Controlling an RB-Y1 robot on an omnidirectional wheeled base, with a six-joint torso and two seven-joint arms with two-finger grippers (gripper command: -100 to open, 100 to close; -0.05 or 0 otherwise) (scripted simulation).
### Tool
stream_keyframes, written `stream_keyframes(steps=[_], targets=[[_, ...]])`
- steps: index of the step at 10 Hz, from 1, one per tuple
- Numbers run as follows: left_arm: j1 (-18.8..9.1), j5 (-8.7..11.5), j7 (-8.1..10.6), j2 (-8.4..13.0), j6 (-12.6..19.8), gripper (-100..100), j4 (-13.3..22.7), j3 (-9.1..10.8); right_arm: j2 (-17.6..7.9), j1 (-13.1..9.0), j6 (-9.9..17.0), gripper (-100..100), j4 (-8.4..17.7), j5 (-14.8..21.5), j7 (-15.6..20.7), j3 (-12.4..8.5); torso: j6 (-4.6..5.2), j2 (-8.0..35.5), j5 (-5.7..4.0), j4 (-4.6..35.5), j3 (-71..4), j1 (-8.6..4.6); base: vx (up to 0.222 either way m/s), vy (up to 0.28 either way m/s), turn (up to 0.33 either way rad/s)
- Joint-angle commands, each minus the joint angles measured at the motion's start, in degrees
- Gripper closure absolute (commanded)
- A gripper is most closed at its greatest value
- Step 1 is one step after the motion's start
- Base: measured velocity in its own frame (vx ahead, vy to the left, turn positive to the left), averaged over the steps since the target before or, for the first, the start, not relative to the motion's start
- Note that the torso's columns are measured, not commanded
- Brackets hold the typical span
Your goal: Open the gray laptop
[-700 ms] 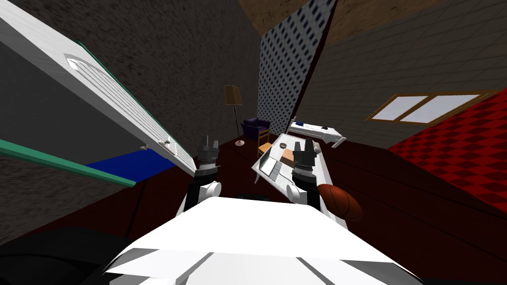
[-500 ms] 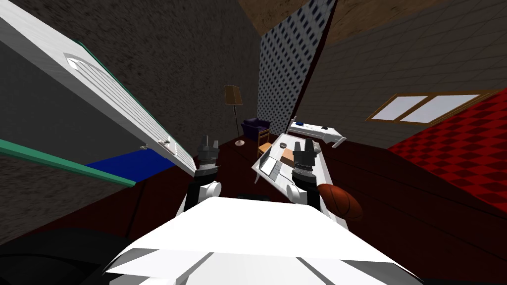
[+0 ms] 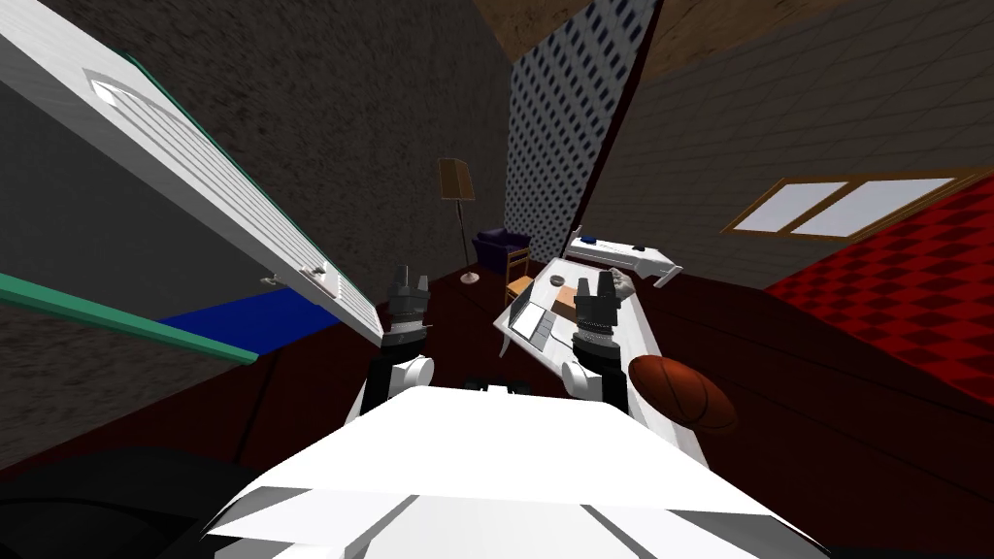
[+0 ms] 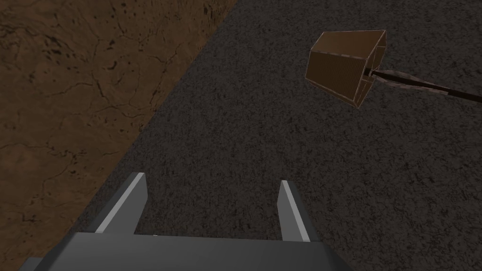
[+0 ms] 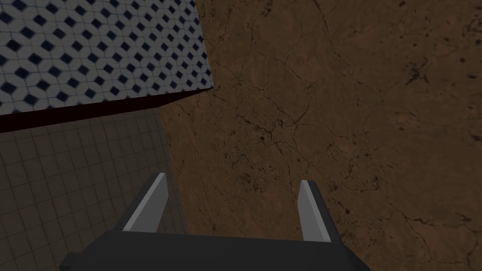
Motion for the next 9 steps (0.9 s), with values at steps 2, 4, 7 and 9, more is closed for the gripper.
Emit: stream_keyframes(steps=[2, 4, 7, 9], targets=[[0.0, 0.0, 0.0, 0.0, 0.0, 0, 0.0, 0.0, 0.0, 0.0, 0.0, 0, 0.0, 0.0, 0.0, 0.0, 0.0, 8.46, 0.0, 8.46, -16.91, 0.0, 0.0, 0.0, 0.0], [0.01, 0.0, 0.0, -0.01, 0.0, 0, 0.02, 0.0, -2.65, 0.23, -0.73, -100, 1.92, -0.03, 1.75, -0.55, 0.01, 14.65, 0.05, 14.58, -29.31, 0.21, -0.008, 0.098, -0.114], [0.01, 0.0, 0.0, -0.02, 0.01, 0, 0.02, -0.01, -5.32, 0.57, -1.95, -100, 5.19, -0.06, 4.93, -1.45, 0.0, 15.23, 0.05, 15.32, -30.81, 0.17, 0.022, 0.161, -0.124], [0.01, 0.0, 0.0, -0.01, 0.0, 0, 0.02, -0.01, -6.84, 0.81, -3.02, -100, 8.11, -0.08, 7.94, -2.2, 0.0, 15.29, -0.01, 15.35, -30.8, -0.02, 0.044, 0.168, -0.167]])
